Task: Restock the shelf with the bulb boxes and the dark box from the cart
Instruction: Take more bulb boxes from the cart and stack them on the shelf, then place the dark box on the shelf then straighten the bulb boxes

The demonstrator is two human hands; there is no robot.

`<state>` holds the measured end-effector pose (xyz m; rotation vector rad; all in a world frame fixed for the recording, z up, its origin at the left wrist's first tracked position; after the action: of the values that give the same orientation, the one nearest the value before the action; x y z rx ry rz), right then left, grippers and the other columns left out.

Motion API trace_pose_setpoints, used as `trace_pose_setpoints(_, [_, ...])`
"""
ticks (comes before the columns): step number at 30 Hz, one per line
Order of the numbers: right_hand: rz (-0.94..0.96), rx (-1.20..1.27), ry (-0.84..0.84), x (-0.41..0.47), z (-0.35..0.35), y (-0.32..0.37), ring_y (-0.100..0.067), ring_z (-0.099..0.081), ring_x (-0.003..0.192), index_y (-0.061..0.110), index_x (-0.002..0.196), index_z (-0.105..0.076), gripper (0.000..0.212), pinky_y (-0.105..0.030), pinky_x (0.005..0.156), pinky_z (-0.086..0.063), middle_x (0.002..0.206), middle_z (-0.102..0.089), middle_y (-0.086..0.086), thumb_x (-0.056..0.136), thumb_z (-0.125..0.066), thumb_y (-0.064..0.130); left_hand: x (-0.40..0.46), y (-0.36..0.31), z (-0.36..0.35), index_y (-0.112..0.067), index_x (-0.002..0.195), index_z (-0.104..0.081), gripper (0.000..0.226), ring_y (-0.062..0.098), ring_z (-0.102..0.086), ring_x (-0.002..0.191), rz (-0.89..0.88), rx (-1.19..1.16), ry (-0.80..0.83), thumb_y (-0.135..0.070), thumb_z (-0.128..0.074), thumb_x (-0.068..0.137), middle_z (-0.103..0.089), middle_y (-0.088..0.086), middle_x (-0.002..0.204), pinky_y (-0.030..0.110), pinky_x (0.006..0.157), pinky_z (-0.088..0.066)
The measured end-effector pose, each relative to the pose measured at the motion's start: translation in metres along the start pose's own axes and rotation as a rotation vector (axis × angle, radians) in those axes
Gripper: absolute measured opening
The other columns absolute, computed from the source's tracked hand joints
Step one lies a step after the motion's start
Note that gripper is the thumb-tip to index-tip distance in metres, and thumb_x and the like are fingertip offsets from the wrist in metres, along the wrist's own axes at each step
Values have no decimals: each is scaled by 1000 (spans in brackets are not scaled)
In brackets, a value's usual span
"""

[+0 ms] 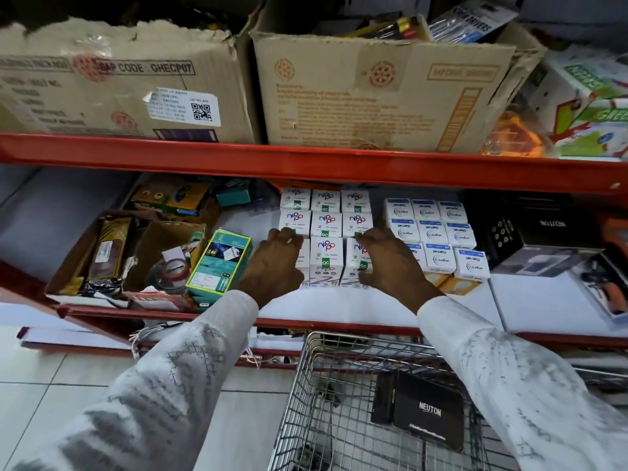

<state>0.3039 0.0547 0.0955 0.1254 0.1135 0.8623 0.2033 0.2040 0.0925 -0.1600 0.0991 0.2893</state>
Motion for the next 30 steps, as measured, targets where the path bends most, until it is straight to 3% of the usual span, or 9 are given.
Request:
trace_pose_setpoints(5, [11, -35, -28, -26, 1, 3, -29, -34, 141, 15, 149, -36, 86, -43, 113, -37, 154, -38, -7, 76, -76, 34, -30, -23, 12, -16, 143, -40, 71, 35, -32, 139, -13, 76, -135, -35, -62, 78, -36, 8, 154, 52, 107, -34])
trace_pose_setpoints(10, [-32, -84, -78, -96, -13, -5, -38, -21, 149, 14, 152, -32, 82, -51, 121, -24, 162, -25, -13, 80, -69, 31, -78, -92, -7, -16, 141, -47, 69, 38, -37, 139, -181, -54, -282, -39, -62, 78, -42, 12, 152, 56, 109, -35])
trace_pose_setpoints(15, [-194, -34, 10, -179, -53, -50, -38, -12, 151, 15, 153, -28, 83, -56, 122, -16, 164, -14, -14, 81, -65, 33, -107, -152, -71, -17, 145, -42, 71, 37, -34, 141, -237, -158, -168, -45, -58, 81, -35, 12, 157, 56, 110, -35])
trace_pose_setpoints(20, [-292, 66, -12, -251, -90, -100, -27, -6, 154, 21, 153, -27, 72, -50, 122, -21, 166, -13, -5, 87, -54, 29, -118, -201, -152, -24, 150, -30, 71, 36, -26, 146, -187, -238, 37, -49, -50, 87, -16, 10, 164, 53, 112, -36])
trace_pose_setpoints(22, [-321, 129, -109, -264, -97, -114, -27, -13, 152, 23, 147, -38, 61, -46, 123, -21, 165, -18, -1, 87, -53, 27, -119, -214, -171, -25, 146, -35, 67, 37, -26, 146, -132, -263, 25, -46, -55, 85, -9, 14, 164, 51, 106, -46])
trace_pose_setpoints(24, [-393, 181, -169, -273, -107, -128, -28, -26, 145, 26, 136, -48, 51, -42, 118, -27, 158, -30, 0, 85, -54, 30, -122, -223, -183, -27, 137, -43, 57, 37, -32, 142, -89, -277, -33, -45, -56, 85, -16, 13, 161, 50, 103, -49])
trace_pose_setpoints(28, [-440, 195, -137, -293, -144, -144, -28, -43, 125, 26, 120, -56, 38, -46, 108, -40, 135, -46, -1, 82, -52, 32, -133, -237, -216, -26, 134, -46, 51, 37, -35, 137, -16, -299, -18, -45, -50, 87, -35, 12, 152, 56, 103, -45])
trace_pose_setpoints(30, [-498, 255, -91, -304, -169, -155, -30, -43, 128, 22, 125, -54, 44, -50, 108, -39, 136, -48, -6, 82, -55, 32, -137, -242, -237, -22, 132, -50, 52, 39, -39, 132, 38, -348, 56, -42, -52, 85, -41, 14, 147, 60, 99, -47])
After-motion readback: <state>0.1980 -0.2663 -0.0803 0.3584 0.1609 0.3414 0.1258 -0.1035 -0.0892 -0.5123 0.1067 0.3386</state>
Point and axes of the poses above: each hand's wrist, its own x-axis towards the middle knuckle, its own z-axis out of the back of the hand, y = z × x, the point moved 9 cm from there along x, towards the middle knuckle
